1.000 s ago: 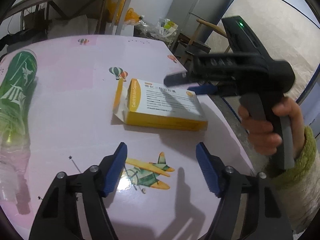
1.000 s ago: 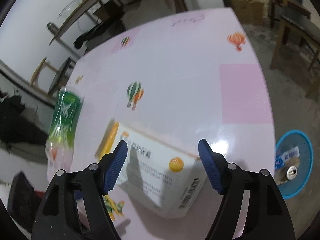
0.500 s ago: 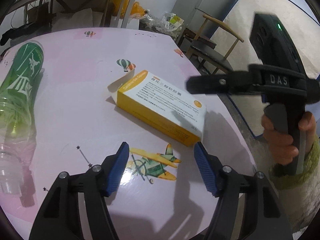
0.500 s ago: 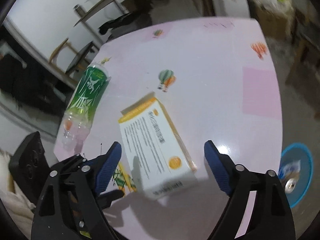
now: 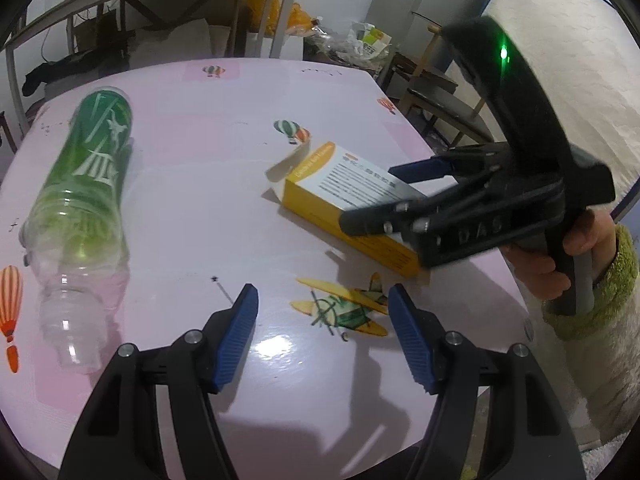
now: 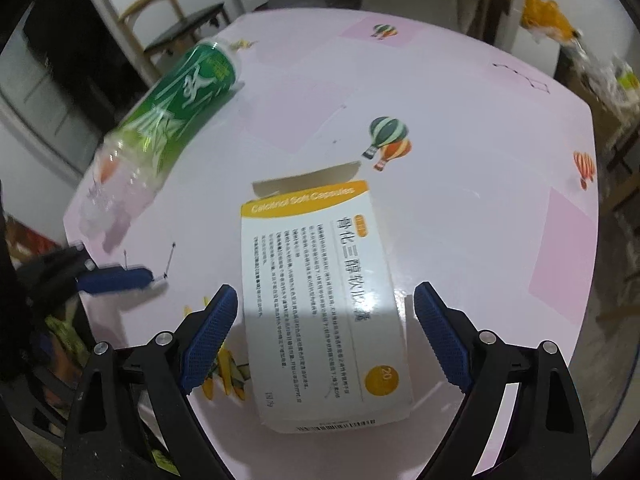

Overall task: Collect trash
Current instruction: 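Grasp the yellow-and-white Calcitriol box with the right tool, then grasp the green plastic bottle with the left tool while the right tool holds the box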

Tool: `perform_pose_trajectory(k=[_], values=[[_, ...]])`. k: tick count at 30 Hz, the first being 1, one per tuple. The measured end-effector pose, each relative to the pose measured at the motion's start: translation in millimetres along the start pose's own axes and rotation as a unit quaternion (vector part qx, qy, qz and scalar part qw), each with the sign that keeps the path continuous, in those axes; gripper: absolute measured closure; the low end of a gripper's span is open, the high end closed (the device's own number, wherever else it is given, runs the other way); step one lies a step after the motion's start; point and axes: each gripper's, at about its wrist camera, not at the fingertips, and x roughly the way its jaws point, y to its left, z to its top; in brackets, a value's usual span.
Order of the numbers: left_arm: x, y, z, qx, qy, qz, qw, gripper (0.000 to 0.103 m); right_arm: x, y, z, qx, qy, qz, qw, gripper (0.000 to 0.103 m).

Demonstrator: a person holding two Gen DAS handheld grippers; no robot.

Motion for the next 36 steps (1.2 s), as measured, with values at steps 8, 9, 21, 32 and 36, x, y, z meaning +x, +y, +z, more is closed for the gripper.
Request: perform_pose_trajectory(k=[8,9,21,32,36], values=[[-18.8,2.8,6.2,0.002,-0.020,0.024,0.9995,0.037,9.4,2.3,-5.2,0.007,0.001,-0.016,1.000,0.027],[-20.1,3.9,6.5,0.002,-0.023,0.026,0.9994,0.037,9.4,2.0,-5.2,0.011,0.002,-0.015,1.000,0.030],[-60.4,42.2,20.7,-0.002,-0.072,0.100,0.9924,0.029,-3.0,-6.8,-25.8,0.076,-0.018,-0.034,0.996,0.031],[-46.2,121.7,42.1,-0.040,-0.034,0.188,0.9808,0.018,-8.9,-5.6,-35.0,0.114,-0.039,-0.038,0.992,0.031],[-31.0,121.2,43.5,-0.062,-0.010,0.143,0.9878,0.018,-10.6,-5.7,-37.1,0.129,-0.047,-0.038,0.990,0.031]])
